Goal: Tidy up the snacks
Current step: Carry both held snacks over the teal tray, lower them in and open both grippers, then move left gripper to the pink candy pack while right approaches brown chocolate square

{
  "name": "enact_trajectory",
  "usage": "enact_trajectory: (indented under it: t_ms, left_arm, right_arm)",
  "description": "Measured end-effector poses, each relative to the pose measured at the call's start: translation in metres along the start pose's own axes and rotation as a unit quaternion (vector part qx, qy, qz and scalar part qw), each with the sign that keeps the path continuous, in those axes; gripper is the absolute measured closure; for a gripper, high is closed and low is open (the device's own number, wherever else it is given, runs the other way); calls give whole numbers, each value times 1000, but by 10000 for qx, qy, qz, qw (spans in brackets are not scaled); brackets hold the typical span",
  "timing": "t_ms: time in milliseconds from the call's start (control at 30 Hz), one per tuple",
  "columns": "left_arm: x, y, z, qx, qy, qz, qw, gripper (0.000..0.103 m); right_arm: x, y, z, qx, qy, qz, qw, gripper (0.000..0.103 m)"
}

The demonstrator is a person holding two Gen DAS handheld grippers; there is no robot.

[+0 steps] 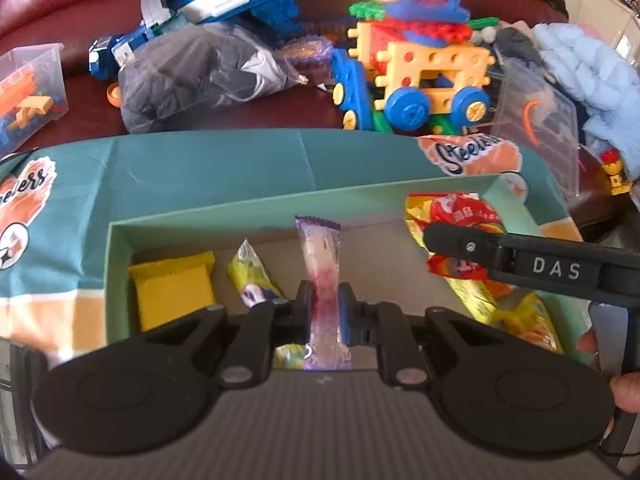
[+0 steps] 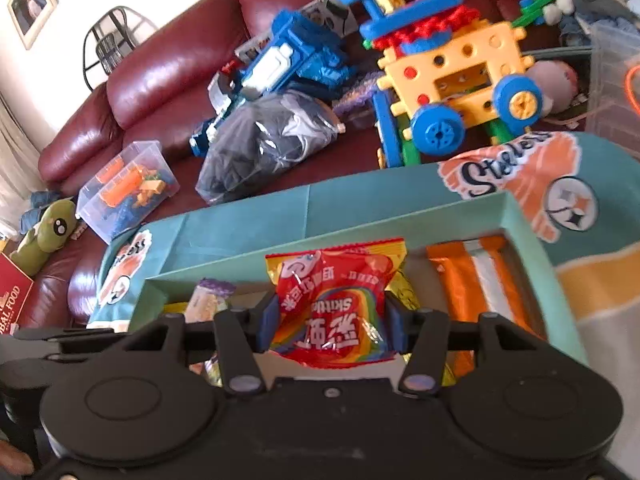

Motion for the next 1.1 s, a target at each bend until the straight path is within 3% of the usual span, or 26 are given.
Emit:
enact_trajectory:
  t_ms: [167,200,233,300,333,467,600,800,1100]
  left_arm:
    - [20,6,7,-15,33,109,9999,90]
    - [23,6,9,-16,-5,187,9998,83]
    - [23,6,9,-23,-46,253,9997,64]
    - [21,6,10,-9,-156,427,9990,32]
    - [19,6,10,25,-236,497,9985,29]
    - [12,2,9,2,-247,472,9986,27]
    - [-5,-4,5,-4,-332,488,9983,8]
    - [-39,-19,-10,44,-412,379,9984,0]
    - [-94,-46,-60,155,-431,163,9988,0]
  right_arm:
    - [28,1,3,-56,86,64,9999,47]
    - [28,2,3,-53,85,89,9999,44]
    - [31,2,4,-37,87,110,9999,42]
    - [32,2,6,30,71,184,9998,19]
    - [31,2,7,54,9,193,9998,16]
    - [20,1,8,15,-120,151,9998,9]
    - [5,-1,6,82,-156,115,9998,3]
    - [-30,0,-3,69,-220,89,9997,0]
    - [-93,-8,-47,40,-150,-68,9999,0]
Point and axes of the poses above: each gripper's, at about its wrist camera, not at the fingertips, and x roughly the way its jaws point, y to its left, z to its top, the point moved 8 cm from there along x, roughly the way its jaws point, and after that the axes turned 3 degrees about x, right-handed, at the moved point
